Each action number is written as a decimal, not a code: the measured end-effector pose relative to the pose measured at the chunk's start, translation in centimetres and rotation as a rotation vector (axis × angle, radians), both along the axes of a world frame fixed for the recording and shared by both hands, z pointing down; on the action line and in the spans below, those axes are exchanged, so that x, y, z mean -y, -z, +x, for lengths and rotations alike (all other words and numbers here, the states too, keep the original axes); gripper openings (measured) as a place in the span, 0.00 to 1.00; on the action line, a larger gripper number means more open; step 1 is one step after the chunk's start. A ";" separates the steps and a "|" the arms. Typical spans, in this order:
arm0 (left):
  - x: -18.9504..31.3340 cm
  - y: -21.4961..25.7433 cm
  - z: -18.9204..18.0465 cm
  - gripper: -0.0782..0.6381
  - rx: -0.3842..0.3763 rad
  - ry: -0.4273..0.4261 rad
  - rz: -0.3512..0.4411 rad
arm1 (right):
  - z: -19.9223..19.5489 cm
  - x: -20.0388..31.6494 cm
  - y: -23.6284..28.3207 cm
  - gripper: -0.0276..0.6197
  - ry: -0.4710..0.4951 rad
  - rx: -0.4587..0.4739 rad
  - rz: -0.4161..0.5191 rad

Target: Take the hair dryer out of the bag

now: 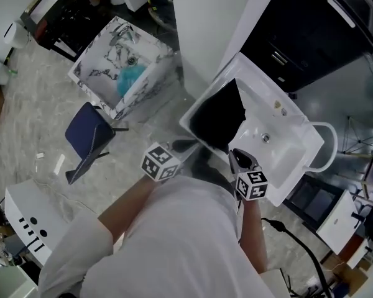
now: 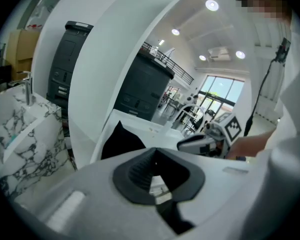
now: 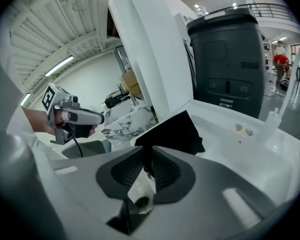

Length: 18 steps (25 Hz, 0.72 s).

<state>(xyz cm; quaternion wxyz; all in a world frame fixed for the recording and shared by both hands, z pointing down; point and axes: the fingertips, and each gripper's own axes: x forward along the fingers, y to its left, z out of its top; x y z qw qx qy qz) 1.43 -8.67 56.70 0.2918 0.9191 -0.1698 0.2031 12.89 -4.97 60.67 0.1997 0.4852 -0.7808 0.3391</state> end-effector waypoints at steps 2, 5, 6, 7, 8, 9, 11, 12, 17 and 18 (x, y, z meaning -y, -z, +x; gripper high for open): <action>0.3 -0.5 0.4 0.11 0.013 0.026 -0.006 | 0.0 0.5 -1.2 0.15 0.063 0.005 -0.027; 0.6 -1.1 0.9 0.11 0.031 0.062 -0.014 | -0.3 1.1 -3.1 0.17 0.157 0.007 -0.063; 0.7 -1.3 1.1 0.11 0.036 0.074 -0.018 | -0.4 1.3 -3.8 0.18 0.187 0.007 -0.077; 0.8 -1.5 1.3 0.11 0.040 0.086 -0.022 | -0.6 1.4 -4.6 0.20 0.217 0.007 -0.094; 0.8 -1.7 1.4 0.11 0.043 0.098 -0.026 | -0.8 1.4 -5.3 0.22 0.248 0.006 -0.111; 0.9 -1.9 1.5 0.11 0.047 0.110 -0.032 | -1.0 1.3 -6.0 0.25 0.280 0.001 -0.128; 0.9 -2.4 1.6 0.11 0.054 0.134 -0.044 | -1.5 1.2 -7.4 0.28 0.345 -0.017 -0.152; 1.0 -2.6 1.7 0.11 0.058 0.145 -0.050 | -1.7 1.2 -8.0 0.30 0.375 -0.029 -0.160; 1.1 -4.0 1.9 0.11 0.080 0.179 -0.074 | -2.1 1.4 -11.2 0.32 0.466 -0.087 -0.186; 1.1 -4.1 2.0 0.11 0.082 0.183 -0.077 | -2.0 1.5 -11.8 0.32 0.478 -0.098 -0.194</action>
